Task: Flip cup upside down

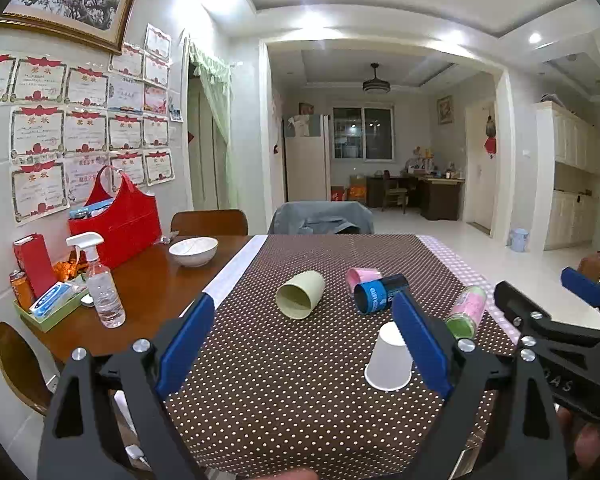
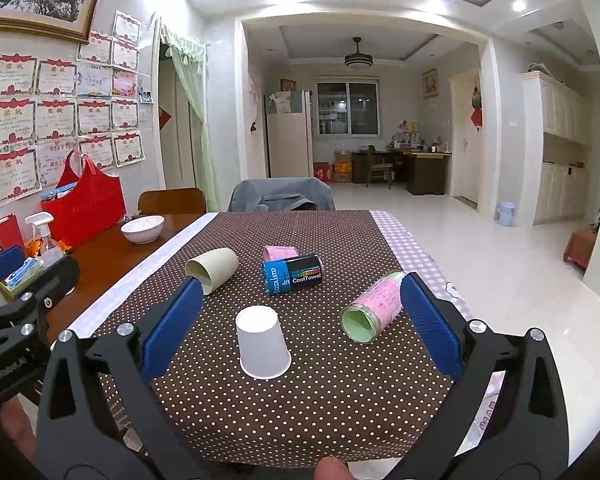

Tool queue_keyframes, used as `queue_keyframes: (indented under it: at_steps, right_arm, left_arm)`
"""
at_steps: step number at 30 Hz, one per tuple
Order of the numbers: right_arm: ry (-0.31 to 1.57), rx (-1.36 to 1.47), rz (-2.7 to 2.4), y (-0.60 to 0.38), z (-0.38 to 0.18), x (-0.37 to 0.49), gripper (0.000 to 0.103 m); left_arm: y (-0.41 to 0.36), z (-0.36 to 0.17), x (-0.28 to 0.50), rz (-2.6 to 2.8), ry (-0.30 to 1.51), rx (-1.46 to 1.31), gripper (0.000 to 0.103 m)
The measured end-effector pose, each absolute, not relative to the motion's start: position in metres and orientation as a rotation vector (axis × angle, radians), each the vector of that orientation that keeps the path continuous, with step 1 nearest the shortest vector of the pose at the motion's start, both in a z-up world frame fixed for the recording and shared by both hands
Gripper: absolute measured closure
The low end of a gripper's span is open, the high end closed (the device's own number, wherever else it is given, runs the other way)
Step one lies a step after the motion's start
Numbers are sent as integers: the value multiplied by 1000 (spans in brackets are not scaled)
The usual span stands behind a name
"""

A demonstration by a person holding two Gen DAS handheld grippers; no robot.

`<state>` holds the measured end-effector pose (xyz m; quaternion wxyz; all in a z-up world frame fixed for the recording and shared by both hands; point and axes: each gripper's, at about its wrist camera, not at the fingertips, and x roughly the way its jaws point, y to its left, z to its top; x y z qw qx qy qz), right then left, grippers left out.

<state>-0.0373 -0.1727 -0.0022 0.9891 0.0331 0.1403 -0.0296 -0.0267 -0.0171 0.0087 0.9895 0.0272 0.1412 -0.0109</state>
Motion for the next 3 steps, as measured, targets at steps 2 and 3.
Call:
queue_keyframes:
  at_steps: [2,3]
  right_arm:
    - [283,67,-59,-173,-2,-37,6]
    - [283,67,-59,-172,-2,-37,6]
  left_arm:
    - [-17,9,-27,-13,281,58,14]
    - [-17,9,-27,-13,280,58,14]
